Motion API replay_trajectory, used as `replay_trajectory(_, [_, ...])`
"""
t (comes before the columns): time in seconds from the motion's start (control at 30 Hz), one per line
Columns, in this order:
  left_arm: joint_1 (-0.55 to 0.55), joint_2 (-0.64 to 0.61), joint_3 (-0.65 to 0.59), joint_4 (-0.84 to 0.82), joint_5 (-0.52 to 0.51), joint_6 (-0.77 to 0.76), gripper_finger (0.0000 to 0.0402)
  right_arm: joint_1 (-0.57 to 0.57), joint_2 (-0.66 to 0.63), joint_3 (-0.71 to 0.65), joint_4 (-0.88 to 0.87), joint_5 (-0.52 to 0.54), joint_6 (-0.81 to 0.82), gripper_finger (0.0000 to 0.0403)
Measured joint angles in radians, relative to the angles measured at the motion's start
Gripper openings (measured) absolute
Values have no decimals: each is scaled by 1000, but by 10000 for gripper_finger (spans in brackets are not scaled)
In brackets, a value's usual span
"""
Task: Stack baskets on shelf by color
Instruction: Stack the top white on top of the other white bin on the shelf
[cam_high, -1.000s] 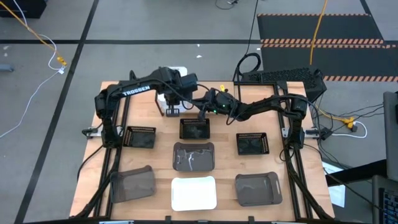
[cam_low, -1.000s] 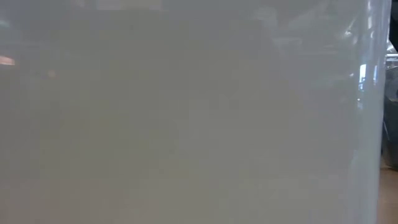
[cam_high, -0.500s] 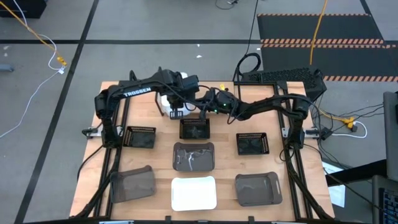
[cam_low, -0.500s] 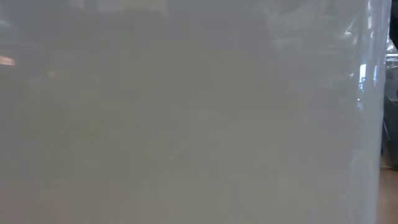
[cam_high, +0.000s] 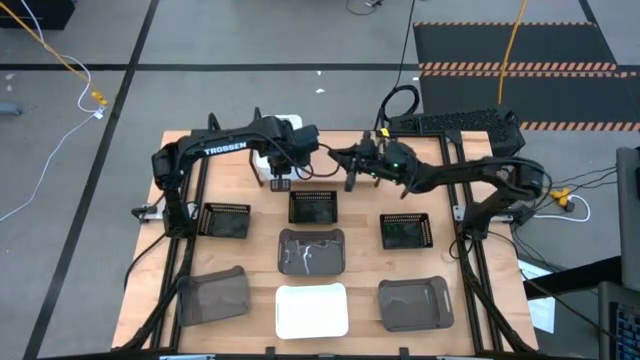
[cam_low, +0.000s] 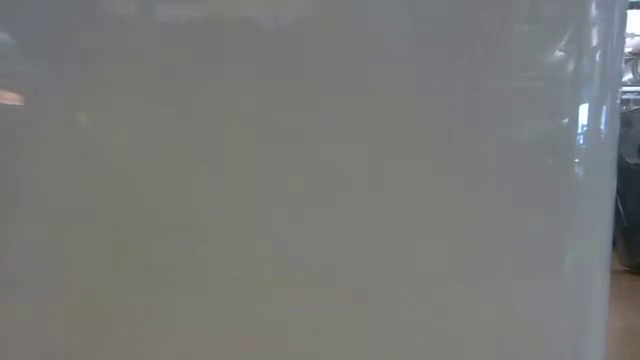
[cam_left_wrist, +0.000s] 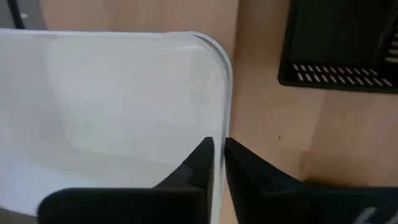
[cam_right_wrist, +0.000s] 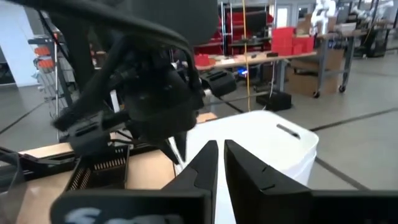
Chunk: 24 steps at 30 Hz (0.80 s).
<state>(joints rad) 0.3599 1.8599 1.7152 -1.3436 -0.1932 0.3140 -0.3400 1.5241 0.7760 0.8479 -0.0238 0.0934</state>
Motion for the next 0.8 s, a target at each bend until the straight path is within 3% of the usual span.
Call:
replay_trajectory(0.23, [-1, 0, 107, -17, -77, -72, 142, -4, -125, -61, -54, -9, -97, 39])
replay_trajectory(0.43, [-18, -18, 234, -130, -68, -186, 211, 22, -216, -91, -123, -199, -230, 79])
replay_trajectory(0.63, [-94, -185, 206, -109, -84, -316, 216, 108, -313, -115, -235, -386, -262, 113])
replay_trajectory(0.73, [-165, -304, 122, -13, -132, -373, 199, 201, -352, -100, -415, -384, -302, 130])
replay_trajectory(0.8, [-225, -399, 28, 114, -155, -396, 186, 277, -374, -60, -585, -325, -339, 141])
